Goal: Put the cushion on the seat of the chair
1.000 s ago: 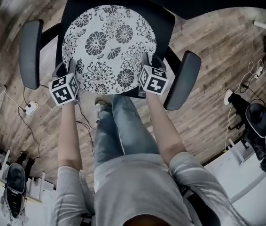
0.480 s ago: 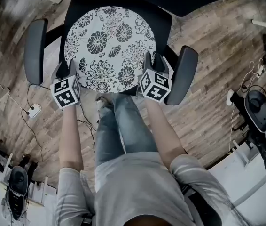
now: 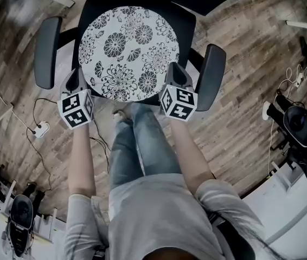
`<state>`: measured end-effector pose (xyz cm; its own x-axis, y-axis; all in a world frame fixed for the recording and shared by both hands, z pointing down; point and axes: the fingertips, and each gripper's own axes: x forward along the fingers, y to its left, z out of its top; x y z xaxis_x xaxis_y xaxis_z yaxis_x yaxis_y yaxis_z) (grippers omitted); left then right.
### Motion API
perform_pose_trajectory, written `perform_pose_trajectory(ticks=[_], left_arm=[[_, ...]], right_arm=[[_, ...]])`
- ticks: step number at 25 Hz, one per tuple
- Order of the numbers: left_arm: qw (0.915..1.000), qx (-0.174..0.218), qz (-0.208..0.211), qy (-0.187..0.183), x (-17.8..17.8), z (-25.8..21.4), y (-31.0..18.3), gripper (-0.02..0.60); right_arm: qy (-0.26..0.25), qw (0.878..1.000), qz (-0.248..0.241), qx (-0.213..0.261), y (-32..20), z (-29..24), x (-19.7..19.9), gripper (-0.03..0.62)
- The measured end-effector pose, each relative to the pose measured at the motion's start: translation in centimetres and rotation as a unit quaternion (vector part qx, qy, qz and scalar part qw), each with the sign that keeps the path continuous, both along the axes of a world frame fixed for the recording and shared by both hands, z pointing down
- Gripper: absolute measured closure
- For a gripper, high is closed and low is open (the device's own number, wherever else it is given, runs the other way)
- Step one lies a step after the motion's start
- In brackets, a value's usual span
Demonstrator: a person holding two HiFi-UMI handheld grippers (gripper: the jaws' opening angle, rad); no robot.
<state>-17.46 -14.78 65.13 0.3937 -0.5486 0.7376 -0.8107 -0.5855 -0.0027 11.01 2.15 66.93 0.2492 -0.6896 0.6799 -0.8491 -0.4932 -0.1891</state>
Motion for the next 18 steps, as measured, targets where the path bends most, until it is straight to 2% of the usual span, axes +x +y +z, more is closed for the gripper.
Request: perform_pose_trajectory(ticks=[11, 18], left_arm=[[0.9966, 0.034, 0.057, 0.048, 0.1, -6.6, 3.2, 0.571], [0.9884, 0.056, 0.1, 0.1, 0.3, -12.4, 6.4, 0.571]], right_arm=[[0.012, 0.998, -0.03, 0.051, 2.3, -6.2, -3.3, 0.574], [0.041, 0.996, -0.045, 0.072, 4.6, -11.2, -4.9, 0.574]])
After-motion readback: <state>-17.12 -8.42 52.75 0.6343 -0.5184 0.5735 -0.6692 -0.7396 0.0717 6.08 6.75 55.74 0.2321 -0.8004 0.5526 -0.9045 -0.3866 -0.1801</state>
